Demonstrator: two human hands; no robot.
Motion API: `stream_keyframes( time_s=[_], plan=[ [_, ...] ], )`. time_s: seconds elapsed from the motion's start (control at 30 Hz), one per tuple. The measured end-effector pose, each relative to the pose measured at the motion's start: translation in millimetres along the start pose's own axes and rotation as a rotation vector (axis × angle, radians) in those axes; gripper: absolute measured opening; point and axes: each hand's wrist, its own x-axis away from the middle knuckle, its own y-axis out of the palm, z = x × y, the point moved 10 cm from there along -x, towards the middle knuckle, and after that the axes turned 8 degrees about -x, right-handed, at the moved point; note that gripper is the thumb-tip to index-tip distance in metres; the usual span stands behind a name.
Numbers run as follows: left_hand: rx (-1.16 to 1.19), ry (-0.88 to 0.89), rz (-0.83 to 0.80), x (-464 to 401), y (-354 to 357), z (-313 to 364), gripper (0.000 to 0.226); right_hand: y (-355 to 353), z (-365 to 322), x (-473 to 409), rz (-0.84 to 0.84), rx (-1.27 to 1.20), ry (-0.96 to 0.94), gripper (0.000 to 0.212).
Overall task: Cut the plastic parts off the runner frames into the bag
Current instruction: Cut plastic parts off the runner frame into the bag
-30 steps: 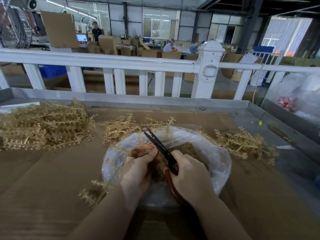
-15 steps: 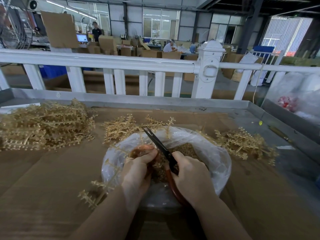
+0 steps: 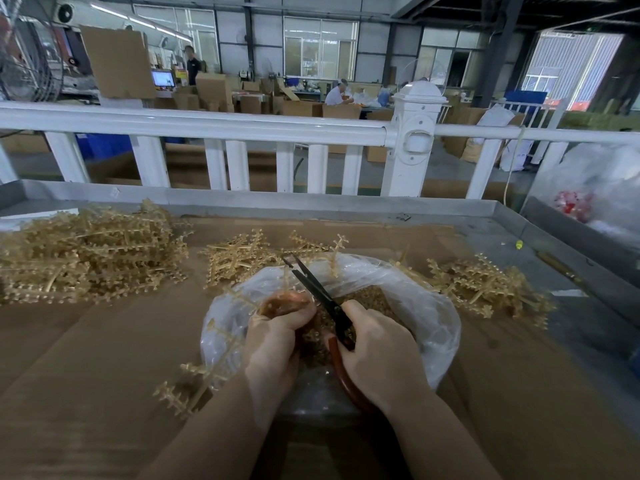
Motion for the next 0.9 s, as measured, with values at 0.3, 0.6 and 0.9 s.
stream_keyframes(
  time_s=[0.3, 0.6, 0.9],
  plan=[
    [0.015, 0.005, 0.015, -2.4, -2.1, 0.0, 0.016, 1.5, 1.5, -2.6, -0.024, -0.006, -0.006, 0.019],
    [0.004, 0.011, 0.004, -1.2, -1.0, 2.0, 0.024, 0.5, 3.1, -3.8, -0.006, -0.01, 0.007, 0.015],
    [0.1, -0.019, -0.026, -9.1, -1.2, -3.3, 0.025, -8.0, 3.4, -0.1, 0.096, -0.011, 0.027, 0.02]
  ],
)
